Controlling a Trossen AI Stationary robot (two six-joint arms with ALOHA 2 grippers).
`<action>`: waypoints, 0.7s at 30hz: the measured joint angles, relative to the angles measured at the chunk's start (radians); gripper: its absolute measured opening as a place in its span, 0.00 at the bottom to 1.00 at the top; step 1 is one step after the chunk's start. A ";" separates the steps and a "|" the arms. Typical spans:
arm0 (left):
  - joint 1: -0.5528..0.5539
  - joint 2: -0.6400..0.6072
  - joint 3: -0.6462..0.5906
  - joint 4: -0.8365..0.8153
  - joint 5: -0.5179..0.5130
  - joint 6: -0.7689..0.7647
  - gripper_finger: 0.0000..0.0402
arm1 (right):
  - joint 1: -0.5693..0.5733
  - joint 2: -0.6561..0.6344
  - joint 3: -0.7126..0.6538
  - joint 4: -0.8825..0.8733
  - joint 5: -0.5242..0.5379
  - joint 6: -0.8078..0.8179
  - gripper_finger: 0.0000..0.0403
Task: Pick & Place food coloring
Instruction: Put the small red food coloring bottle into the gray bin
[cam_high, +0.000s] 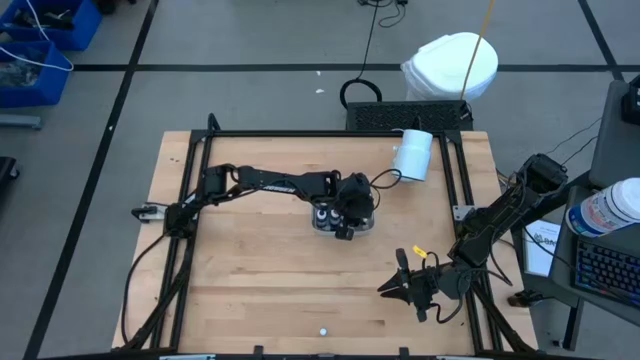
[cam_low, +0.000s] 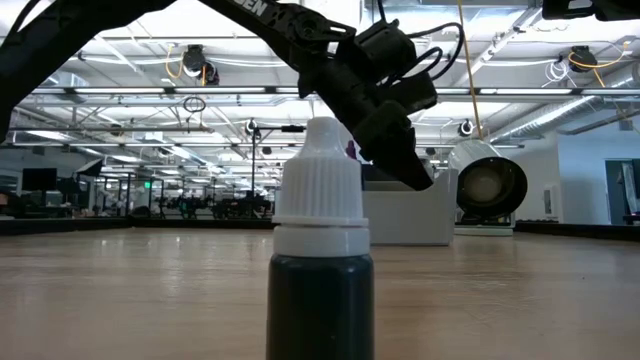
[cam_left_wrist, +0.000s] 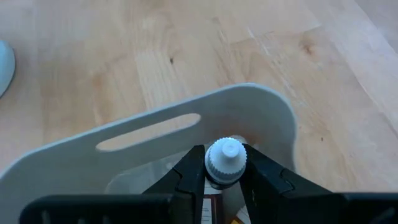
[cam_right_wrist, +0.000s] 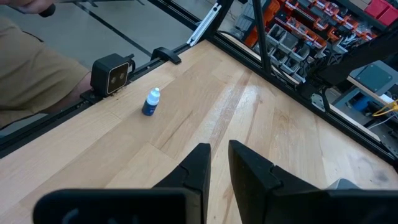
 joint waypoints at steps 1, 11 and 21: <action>0.000 0.000 0.000 0.000 -0.001 -0.009 0.22 | 0.000 0.000 0.000 0.000 0.000 0.000 0.12; 0.000 0.000 0.000 -0.027 -0.029 -0.012 0.22 | 0.000 0.000 0.000 0.000 0.000 0.000 0.12; 0.000 -0.001 0.000 -0.030 -0.061 -0.012 0.27 | 0.000 0.000 0.000 0.000 0.000 0.000 0.12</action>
